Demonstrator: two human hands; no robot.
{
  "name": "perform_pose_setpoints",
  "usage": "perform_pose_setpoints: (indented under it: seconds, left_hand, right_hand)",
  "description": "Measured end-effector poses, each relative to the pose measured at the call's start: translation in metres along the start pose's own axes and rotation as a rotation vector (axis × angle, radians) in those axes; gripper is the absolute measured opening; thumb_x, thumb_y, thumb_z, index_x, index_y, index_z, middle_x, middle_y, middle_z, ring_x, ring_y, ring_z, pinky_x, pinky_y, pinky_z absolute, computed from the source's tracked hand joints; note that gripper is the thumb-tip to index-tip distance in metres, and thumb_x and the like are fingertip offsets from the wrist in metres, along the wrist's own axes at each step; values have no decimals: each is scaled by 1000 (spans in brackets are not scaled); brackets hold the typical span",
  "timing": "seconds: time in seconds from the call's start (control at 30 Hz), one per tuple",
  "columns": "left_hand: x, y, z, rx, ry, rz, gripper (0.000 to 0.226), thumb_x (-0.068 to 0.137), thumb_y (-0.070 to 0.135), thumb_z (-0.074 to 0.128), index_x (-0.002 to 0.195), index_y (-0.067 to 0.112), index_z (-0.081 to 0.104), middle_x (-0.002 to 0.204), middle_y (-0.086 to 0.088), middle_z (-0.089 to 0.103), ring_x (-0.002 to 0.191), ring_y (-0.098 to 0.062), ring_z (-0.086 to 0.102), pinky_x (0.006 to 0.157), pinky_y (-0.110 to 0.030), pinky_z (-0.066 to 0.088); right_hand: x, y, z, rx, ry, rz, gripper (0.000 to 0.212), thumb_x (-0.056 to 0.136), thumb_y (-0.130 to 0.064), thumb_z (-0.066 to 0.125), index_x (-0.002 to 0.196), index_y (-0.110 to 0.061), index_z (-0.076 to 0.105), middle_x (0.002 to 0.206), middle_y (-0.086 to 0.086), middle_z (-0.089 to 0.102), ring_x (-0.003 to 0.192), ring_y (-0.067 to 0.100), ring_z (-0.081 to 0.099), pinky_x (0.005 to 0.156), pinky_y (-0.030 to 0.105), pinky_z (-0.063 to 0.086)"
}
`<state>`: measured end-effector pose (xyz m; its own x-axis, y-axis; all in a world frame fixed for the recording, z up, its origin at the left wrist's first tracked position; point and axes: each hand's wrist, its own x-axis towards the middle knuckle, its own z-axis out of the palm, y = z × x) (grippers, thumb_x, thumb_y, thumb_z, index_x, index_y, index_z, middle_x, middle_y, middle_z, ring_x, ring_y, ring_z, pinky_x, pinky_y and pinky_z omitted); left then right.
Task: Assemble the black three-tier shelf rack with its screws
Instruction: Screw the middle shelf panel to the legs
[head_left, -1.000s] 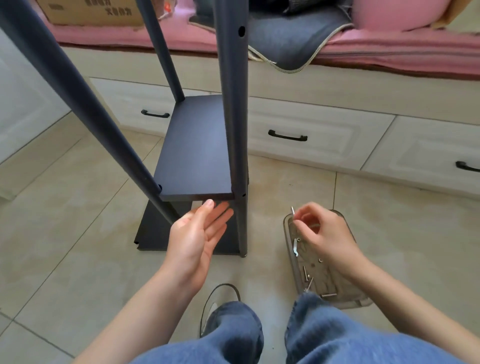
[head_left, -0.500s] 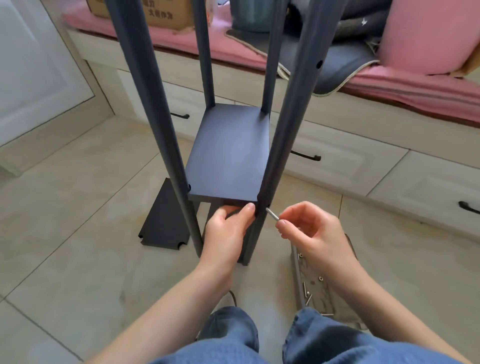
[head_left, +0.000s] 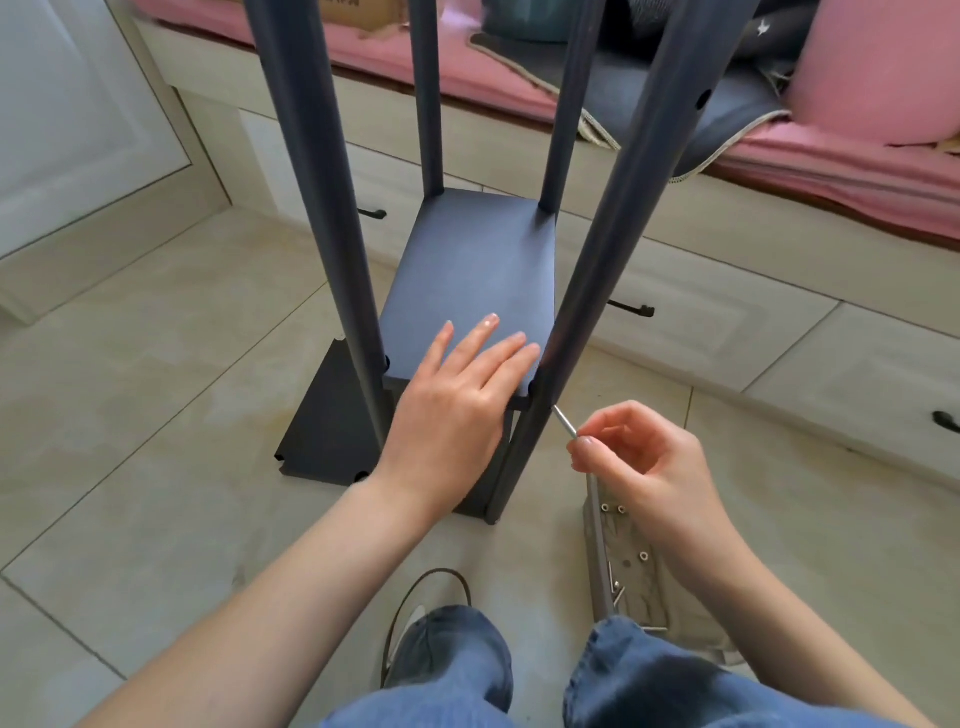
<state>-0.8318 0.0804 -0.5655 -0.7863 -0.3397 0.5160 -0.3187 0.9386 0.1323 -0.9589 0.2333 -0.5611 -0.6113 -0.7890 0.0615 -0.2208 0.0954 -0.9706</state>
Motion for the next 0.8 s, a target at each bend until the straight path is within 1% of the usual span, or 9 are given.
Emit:
perform_pose_setpoints:
  seconds: [0.07, 0.13, 0.23, 0.3, 0.4, 0.53, 0.67, 0.8]
  left_hand:
    - [4, -5, 4, 43, -44, 6, 55, 80, -8, 75, 133, 5, 65, 137, -10, 65, 135, -36, 54, 114, -59, 36]
    - [4, -10, 10, 71, -17, 34, 52, 82, -6, 76, 131, 6, 67, 137, -9, 65, 132, -34, 57, 113, -58, 39]
    - [2, -13, 16, 80, 74, 77, 46, 84, -4, 77, 128, 8, 70, 134, -9, 67, 127, -34, 62, 106, -54, 49]
    - [0, -14, 19, 93, 137, 106, 43, 84, -4, 77, 125, 9, 72, 131, -8, 69, 123, -34, 64, 101, -51, 53]
    - [-2, -16, 23, 126, 230, 138, 39, 85, -4, 75, 120, 12, 76, 126, -5, 72, 118, -33, 67, 96, -49, 57]
    - [0, -17, 29, 128, 313, 141, 32, 83, -2, 78, 112, 12, 79, 120, -4, 74, 111, -34, 71, 89, -47, 60]
    - [1, -18, 32, 115, 337, 145, 28, 84, 2, 80, 110, 12, 80, 118, -5, 75, 110, -34, 71, 88, -47, 60]
    - [2, -19, 34, 108, 344, 141, 24, 86, 6, 79, 110, 11, 80, 117, -5, 75, 110, -34, 71, 88, -48, 61]
  right_hand:
    - [3, 1, -1, 24, -7, -4, 22, 88, -3, 71, 83, -24, 69, 81, 6, 72, 77, 21, 71, 76, 32, 57]
    - [5, 3, -2, 34, -29, -12, 22, 88, -2, 70, 83, -23, 69, 83, 8, 72, 78, 22, 71, 76, 33, 57]
    - [5, 8, -3, 29, -56, -5, 19, 89, -4, 70, 85, -23, 70, 85, 8, 72, 81, 23, 71, 78, 32, 59]
    - [4, 12, -2, 49, -42, 13, 17, 90, -4, 69, 85, -20, 70, 85, 7, 73, 81, 22, 72, 77, 30, 58]
    - [5, 15, 0, 111, -9, 22, 14, 91, -4, 68, 87, -18, 70, 84, 7, 74, 79, 21, 72, 75, 24, 56]
    - [5, 14, 2, 108, -11, 14, 9, 91, -5, 68, 90, -13, 70, 85, 8, 73, 80, 21, 72, 77, 26, 58]
    - [5, 15, 1, 110, 18, 38, 9, 92, -3, 65, 92, -11, 69, 86, 6, 74, 81, 20, 73, 80, 29, 59]
    - [2, 16, 2, 57, 19, 10, 9, 90, -5, 68, 91, -14, 70, 85, 2, 74, 82, 18, 73, 77, 24, 58]
